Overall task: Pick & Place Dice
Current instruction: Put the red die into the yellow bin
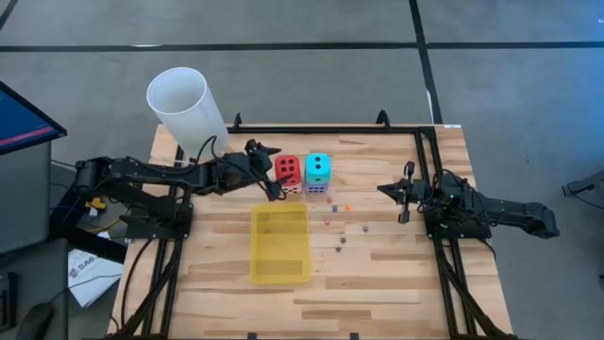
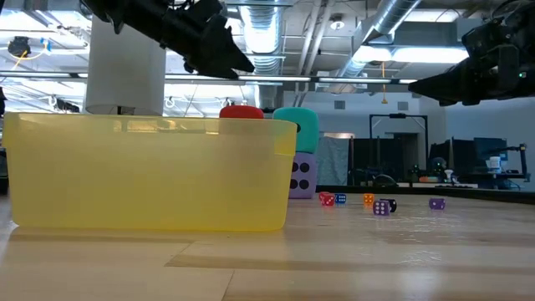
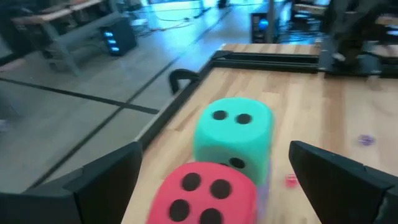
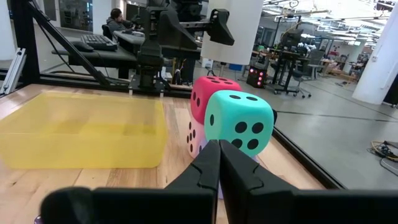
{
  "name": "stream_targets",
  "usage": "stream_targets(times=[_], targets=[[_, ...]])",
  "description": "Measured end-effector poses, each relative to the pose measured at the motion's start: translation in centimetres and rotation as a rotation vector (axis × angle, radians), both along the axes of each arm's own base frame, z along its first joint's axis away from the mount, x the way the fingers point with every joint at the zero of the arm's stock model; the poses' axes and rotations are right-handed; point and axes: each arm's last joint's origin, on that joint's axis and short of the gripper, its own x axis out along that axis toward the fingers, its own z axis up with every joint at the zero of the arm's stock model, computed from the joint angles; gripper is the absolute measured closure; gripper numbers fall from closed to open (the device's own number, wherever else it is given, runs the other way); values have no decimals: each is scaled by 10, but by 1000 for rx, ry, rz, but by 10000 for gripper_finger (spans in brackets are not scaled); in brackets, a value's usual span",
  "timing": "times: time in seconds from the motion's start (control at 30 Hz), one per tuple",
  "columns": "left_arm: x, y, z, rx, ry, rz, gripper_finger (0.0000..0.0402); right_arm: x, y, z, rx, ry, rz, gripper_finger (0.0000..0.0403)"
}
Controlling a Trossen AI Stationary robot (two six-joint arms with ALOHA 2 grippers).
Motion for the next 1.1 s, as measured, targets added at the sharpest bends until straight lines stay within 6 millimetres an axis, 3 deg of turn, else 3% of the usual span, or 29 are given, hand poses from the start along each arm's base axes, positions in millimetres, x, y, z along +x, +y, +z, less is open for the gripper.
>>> stream_targets(times=[0.27,0.57,1.1], targets=[[-2,17,3,-43,-51,39,4,0,0,0,0,0,0,400],[5,11,17,-27,-68,6,4,0,0,0,-1,0,-1,400],[5,16,-10,-76,157,-31,4,0,0,0,-1,0,-1,400]])
